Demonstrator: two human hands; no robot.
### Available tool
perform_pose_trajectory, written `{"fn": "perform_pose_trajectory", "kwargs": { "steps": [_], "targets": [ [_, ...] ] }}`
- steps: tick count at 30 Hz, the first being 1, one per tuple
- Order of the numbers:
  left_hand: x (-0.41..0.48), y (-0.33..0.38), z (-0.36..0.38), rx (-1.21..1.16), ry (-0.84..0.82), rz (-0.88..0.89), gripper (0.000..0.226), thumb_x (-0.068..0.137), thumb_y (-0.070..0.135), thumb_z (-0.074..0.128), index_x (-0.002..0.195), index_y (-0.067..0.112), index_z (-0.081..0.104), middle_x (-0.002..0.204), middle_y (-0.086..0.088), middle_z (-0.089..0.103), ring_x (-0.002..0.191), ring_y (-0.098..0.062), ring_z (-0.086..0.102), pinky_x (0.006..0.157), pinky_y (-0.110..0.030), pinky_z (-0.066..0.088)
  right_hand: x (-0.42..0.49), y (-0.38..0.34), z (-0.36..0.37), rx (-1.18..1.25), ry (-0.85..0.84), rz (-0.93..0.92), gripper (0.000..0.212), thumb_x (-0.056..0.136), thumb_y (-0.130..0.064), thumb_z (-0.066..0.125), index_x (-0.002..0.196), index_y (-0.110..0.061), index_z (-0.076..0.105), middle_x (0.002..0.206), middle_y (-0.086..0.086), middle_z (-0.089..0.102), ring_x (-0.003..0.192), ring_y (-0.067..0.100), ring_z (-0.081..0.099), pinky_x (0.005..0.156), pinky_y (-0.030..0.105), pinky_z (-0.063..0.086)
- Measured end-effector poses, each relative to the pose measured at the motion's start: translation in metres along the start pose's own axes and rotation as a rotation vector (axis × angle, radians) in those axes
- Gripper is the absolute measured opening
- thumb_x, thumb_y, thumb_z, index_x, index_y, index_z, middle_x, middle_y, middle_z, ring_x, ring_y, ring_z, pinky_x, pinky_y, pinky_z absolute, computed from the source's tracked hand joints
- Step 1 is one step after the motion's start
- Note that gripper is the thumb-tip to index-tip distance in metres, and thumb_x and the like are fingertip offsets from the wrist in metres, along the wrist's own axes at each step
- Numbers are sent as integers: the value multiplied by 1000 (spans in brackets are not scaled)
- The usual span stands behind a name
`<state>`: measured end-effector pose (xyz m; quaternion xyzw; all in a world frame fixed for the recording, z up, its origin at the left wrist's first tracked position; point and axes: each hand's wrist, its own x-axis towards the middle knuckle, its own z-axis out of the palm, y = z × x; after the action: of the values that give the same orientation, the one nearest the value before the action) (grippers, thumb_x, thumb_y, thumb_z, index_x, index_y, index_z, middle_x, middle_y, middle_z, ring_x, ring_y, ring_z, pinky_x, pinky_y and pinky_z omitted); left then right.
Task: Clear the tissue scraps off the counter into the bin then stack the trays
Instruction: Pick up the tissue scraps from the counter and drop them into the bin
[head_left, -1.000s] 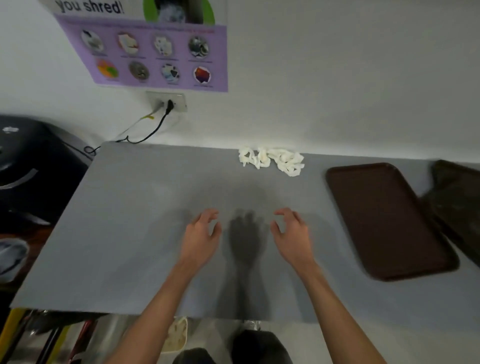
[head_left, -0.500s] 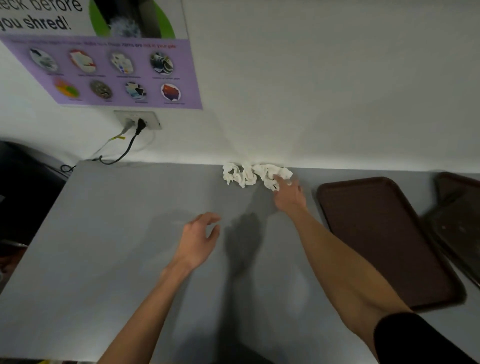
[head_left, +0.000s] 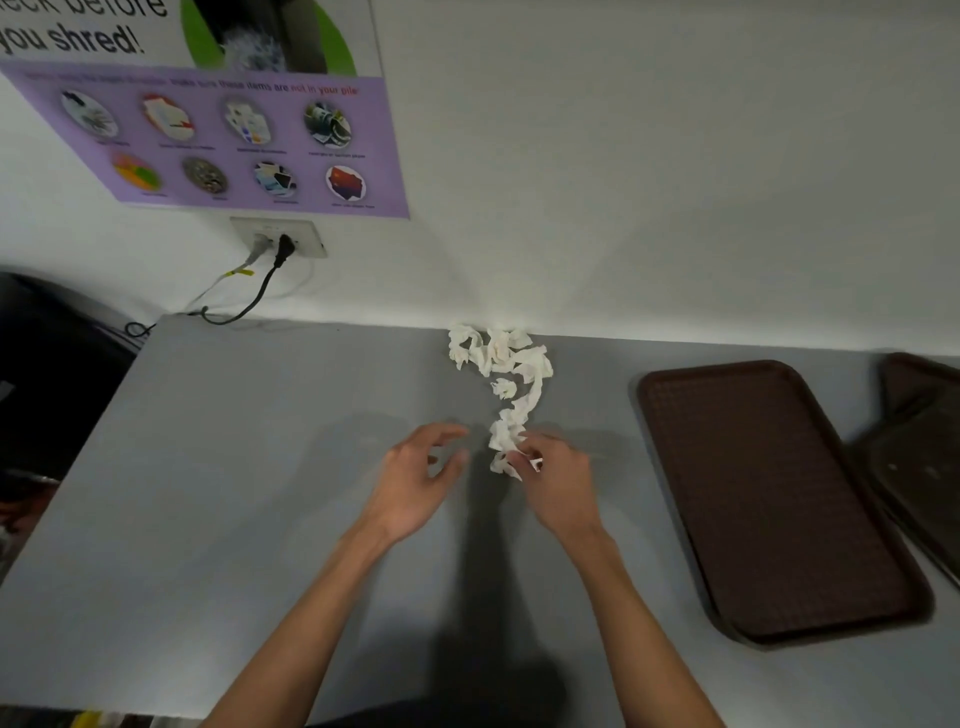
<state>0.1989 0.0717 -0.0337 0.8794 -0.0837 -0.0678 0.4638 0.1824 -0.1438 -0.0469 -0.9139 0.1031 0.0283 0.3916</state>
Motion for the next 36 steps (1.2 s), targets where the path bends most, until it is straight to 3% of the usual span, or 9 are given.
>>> {"fn": "perform_pose_trajectory", "kwargs": {
  "steps": [6,11,17,20,23,27,30,34,36],
  "targets": [
    [-7,53,11,-585,-132,-141,30,108,38,48,135,30,60,123,13,72,119,-7,66,100,-25,53,-24,-52,-49,314,-120,-63,12,96,-14,75,101,-19,65,85,-12,80,79,3,75,77,16,53],
    [-13,62,32,-917,-156,-319,40,113,34,39,136,13,64,125,-12,74,119,-27,69,105,-38,54,-21,-54,-34,166,20,-93,19,88,-7,77,95,-23,71,91,-12,75,82,-1,71,76,8,49],
    [-8,24,34,-724,-14,-372,30,111,12,46,127,-3,66,110,-18,77,99,-24,77,90,-28,60,-12,-38,-15,214,-173,-86,36,90,-6,73,119,-27,70,94,-11,79,87,-3,73,83,5,49],
    [-11,4,25,-628,63,-422,25,109,2,45,121,-5,66,95,-21,72,76,-17,76,74,-22,59,14,-8,-10,78,-70,-25,27,92,-6,67,110,-27,70,96,-8,79,80,1,73,79,18,56],
    [-16,-8,17,-579,79,-439,26,109,2,44,123,-4,65,88,-16,70,69,-12,73,69,-20,59,34,21,8,-151,-65,30,29,90,-11,72,118,-21,73,117,6,74,102,25,71,97,36,55],
    [-23,-17,13,-561,106,-462,25,109,2,45,123,-2,65,88,-14,71,67,-11,73,69,-19,59,23,35,52,-324,-158,-87,35,97,-17,68,131,-9,68,132,14,64,125,34,56,114,39,40],
    [-30,-22,11,-558,120,-474,24,109,3,47,123,1,66,88,-15,72,68,-12,74,69,-19,59,-5,37,76,-383,-185,-145,27,96,-5,62,121,-7,72,121,11,66,120,32,60,102,38,50],
    [-48,-31,8,-547,116,-489,23,108,5,49,123,3,67,87,-11,74,71,-14,74,70,-21,59,-48,38,80,-416,-169,-168,41,61,0,87,97,-15,74,86,3,70,82,27,70,66,35,59],
    [-59,-34,5,-545,114,-491,23,108,6,51,123,2,68,88,-11,75,70,-13,73,69,-20,59,-58,38,75,-396,-159,-150,40,72,-2,80,108,-18,70,92,4,70,85,28,69,73,38,58]
  ]
}}
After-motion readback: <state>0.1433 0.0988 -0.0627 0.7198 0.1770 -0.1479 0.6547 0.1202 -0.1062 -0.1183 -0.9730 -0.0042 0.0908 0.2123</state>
